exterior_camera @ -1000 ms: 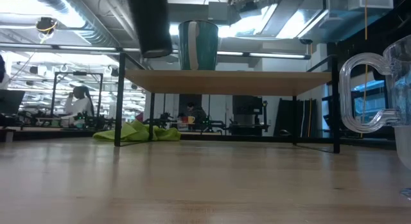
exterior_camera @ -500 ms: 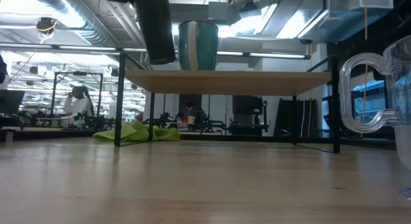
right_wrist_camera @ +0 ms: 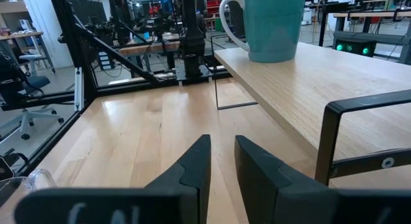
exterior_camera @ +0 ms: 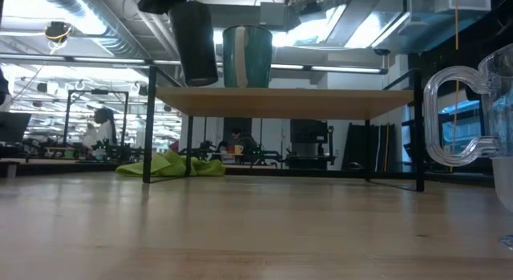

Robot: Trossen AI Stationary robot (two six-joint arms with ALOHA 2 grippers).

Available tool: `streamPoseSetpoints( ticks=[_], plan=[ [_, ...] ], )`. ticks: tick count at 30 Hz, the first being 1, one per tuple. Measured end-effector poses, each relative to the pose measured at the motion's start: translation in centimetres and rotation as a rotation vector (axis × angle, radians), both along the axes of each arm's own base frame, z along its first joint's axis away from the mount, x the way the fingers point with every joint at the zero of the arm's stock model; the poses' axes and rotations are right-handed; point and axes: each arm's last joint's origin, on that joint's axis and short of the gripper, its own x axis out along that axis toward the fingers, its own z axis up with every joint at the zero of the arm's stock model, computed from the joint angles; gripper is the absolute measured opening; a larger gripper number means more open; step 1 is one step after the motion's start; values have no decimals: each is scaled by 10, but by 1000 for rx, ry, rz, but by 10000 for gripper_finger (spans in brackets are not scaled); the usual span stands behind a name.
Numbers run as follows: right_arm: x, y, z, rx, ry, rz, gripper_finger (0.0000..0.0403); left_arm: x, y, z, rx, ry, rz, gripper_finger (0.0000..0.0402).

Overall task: Stack small to large cups/mugs on shelf
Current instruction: Put the black cup on the shelf

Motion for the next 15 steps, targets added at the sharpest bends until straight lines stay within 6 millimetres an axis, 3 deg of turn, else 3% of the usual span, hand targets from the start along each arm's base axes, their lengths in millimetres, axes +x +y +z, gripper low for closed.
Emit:
streamPoseSetpoints(
  ticks=[15],
  plan=[
    [0,0,0,0,0,0,72,7,3,-6,7,31,-8,0]
  ],
)
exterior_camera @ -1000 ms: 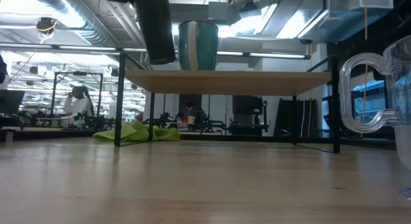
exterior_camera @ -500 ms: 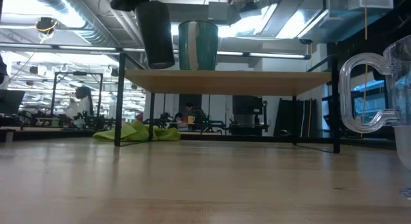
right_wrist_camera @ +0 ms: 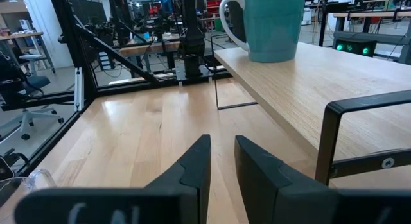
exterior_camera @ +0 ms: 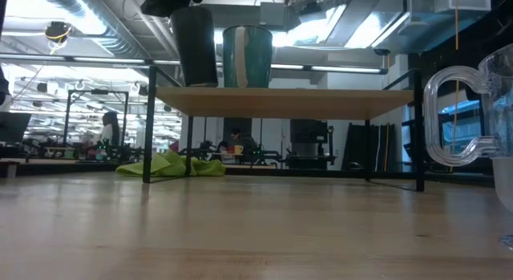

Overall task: Stack small to large cups/mugs on shelf
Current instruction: Put the black cup on the shelf

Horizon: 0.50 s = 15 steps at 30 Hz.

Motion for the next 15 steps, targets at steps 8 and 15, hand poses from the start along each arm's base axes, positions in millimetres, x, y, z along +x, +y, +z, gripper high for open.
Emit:
streamPoseSetpoints(
  ticks=[8,15],
  plan=[
    [0,0,0,0,0,0,72,0,-1,0,-20,-8,2,0],
    [0,0,0,-1,0,0,72,0,-1,0,-20,-8,3,12]
  ],
)
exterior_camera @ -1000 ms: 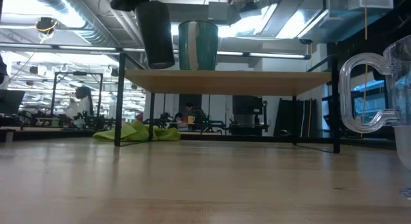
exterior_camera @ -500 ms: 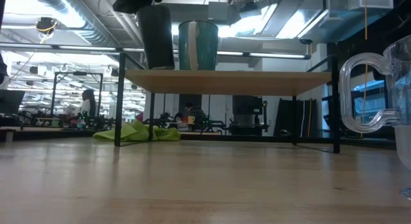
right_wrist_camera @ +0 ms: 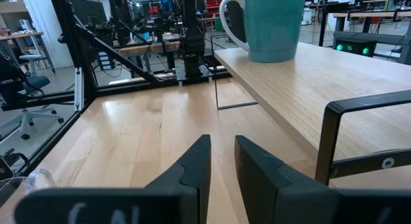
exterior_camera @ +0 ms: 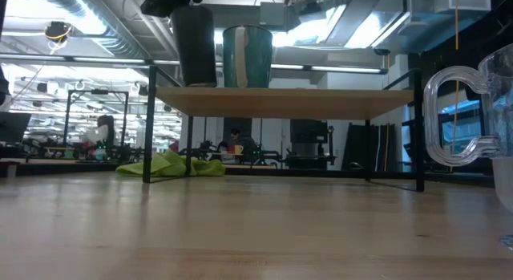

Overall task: Stack small to large cups/mugs on shelf
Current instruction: Put the black cup on the shelf

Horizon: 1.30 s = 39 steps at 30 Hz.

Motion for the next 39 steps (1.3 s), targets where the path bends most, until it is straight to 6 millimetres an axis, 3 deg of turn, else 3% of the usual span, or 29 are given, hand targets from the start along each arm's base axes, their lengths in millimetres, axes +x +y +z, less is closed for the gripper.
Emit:
streamPoseSetpoints(
  ticks=[32,39],
  plan=[
    [0,0,0,0,0,0,72,0,0,0,9,3,-6,19],
    [0,0,0,1,0,0,72,0,0,0,8,3,-6,36]
  ],
)
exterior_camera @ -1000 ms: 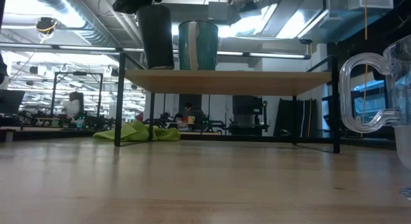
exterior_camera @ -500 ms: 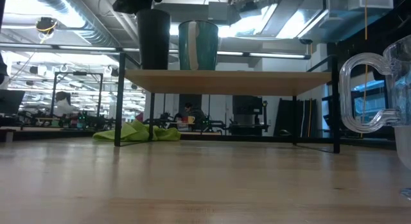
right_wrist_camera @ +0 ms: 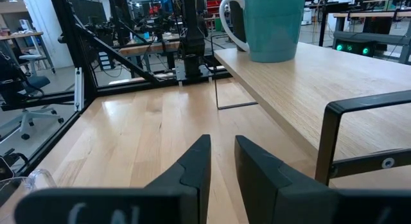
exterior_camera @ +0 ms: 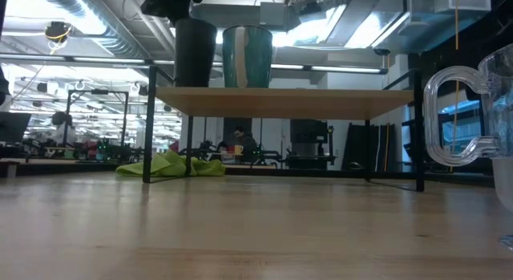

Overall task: Stack small to large cups/mugs on shelf
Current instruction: Put the black cup on the shelf, then put the blue mug on the shelf

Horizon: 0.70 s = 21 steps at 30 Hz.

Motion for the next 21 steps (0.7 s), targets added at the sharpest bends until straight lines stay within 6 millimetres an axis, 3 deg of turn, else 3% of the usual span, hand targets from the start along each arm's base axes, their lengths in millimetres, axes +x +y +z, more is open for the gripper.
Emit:
streamPoseSetpoints(
  ticks=[15,21],
  plan=[
    [0,0,0,0,0,0,72,-1,1,1,28,10,-10,51],
    [0,0,0,0,0,0,72,-4,-6,25,120,-61,-10,55]
  ],
)
